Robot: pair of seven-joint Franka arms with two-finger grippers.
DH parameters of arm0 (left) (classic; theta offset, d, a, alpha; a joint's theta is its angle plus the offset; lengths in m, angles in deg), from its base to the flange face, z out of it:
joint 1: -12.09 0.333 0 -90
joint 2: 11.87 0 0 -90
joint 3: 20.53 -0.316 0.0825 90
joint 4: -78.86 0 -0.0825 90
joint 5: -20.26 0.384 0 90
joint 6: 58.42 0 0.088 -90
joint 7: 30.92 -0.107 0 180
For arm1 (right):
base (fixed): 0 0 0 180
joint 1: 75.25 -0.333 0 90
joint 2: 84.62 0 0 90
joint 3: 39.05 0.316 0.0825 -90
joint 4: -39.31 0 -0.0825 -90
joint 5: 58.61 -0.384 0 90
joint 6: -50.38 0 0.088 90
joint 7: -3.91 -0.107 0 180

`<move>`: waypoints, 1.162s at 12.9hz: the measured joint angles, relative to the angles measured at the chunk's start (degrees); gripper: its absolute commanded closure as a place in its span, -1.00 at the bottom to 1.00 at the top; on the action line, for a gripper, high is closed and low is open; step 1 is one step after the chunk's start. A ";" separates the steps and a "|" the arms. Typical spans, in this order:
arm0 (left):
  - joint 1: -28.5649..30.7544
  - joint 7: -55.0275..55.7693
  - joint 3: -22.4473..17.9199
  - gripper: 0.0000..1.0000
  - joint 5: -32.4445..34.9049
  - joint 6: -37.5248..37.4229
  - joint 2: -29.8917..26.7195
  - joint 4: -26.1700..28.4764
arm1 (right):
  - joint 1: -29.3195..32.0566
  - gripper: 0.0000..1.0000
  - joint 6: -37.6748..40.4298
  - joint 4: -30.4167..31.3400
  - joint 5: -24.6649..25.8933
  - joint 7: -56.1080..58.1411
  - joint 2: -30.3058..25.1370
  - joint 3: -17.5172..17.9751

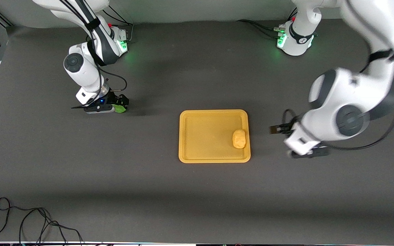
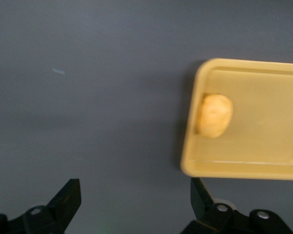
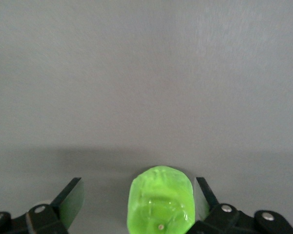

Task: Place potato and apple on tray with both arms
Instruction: 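Grasp the green apple with the right gripper while the left gripper withdraws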

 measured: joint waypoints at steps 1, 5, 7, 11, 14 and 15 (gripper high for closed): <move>1.93 -4.33 -0.05 -1.00 0.92 -1.83 -3.20 0.11 | 0.00 -1.00 -0.47 0.23 0.00 0.00 1.37 -0.02; 9.67 -19.23 -0.27 -0.99 3.97 -3.30 -13.00 4.14 | 0.00 -0.95 -1.08 0.33 0.00 -0.06 4.78 -0.20; 11.78 -22.23 -0.28 -0.99 6.44 -0.79 -16.11 7.41 | 0.00 -0.79 -1.09 0.34 0.00 -0.09 5.61 -0.36; 16.11 -28.86 -0.29 -0.88 1.88 3.35 -16.76 10.21 | 0.02 0.06 -0.56 0.35 0.00 -0.18 6.96 -1.31; 17.03 -28.73 -0.28 -0.99 0.20 6.59 -16.79 12.72 | 0.02 0.08 2.49 -1.24 0.00 -0.19 5.88 -1.58; 17.04 -28.49 -0.28 -0.99 0.15 6.73 -16.80 12.81 | 0.02 0.09 4.18 -2.63 0.00 -0.18 4.88 -1.62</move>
